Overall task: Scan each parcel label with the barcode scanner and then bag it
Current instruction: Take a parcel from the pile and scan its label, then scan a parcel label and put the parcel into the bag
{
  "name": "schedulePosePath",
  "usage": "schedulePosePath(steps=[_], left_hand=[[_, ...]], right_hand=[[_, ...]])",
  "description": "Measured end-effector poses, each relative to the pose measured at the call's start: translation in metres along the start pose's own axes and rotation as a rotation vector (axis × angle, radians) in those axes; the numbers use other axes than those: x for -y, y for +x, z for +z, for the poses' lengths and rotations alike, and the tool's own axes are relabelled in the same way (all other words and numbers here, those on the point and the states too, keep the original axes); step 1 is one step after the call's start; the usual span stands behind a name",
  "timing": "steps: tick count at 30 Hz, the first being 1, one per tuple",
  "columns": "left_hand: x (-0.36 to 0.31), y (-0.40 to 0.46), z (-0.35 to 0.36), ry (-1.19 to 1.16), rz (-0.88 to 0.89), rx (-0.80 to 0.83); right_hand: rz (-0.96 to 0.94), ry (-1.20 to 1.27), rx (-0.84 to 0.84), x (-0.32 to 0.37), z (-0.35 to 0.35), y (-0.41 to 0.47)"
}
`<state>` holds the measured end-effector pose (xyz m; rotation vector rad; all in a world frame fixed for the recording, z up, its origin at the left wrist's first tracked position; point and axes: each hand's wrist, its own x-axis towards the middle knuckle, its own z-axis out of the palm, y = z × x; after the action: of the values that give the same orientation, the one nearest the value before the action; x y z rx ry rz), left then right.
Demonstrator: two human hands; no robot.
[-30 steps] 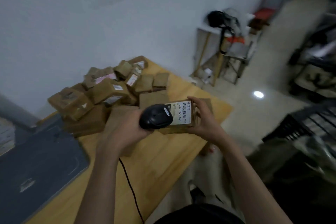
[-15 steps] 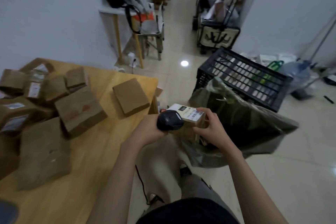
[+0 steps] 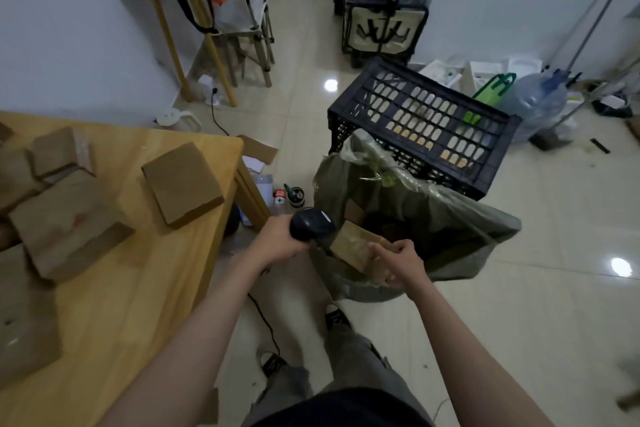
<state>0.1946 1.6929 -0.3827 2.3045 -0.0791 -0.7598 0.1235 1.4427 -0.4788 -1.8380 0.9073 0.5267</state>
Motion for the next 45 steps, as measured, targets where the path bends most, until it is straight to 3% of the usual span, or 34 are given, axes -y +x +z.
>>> schedulePosePath(steps=[6,11,21,27,35,45], left_hand=[[-0.015,0.037,0.018,0.012,-0.062,-0.004],[-0.027,0.053,0.02,-0.006,-0.061,-0.022],[-0.023,0.025,-0.019,-0.116,-0.069,-0.167],[0.01,-0.037,-0.065,-0.248,-0.13,-0.388],[0.101,-0.151,-0.113,-0.282,-0.368,-0.655],[0.211,-0.278,-0.135,-0.421,-0.515,-0.866]], right_hand=[[0.152,0.077,-0.055,0.013,-0.024,0.06],[0.173,0.029,0.098,0.036,-0.043,0.072],[-0.223,-0.387,0.336,0.128,-0.039,0.047],[-0.475,-0.552,0.421,0.2,0.034,0.004],[-0.779,-0.774,0.592,0.257,0.169,-0.08],[-0.824,-0.874,0.807,0.25,0.321,-0.192]])
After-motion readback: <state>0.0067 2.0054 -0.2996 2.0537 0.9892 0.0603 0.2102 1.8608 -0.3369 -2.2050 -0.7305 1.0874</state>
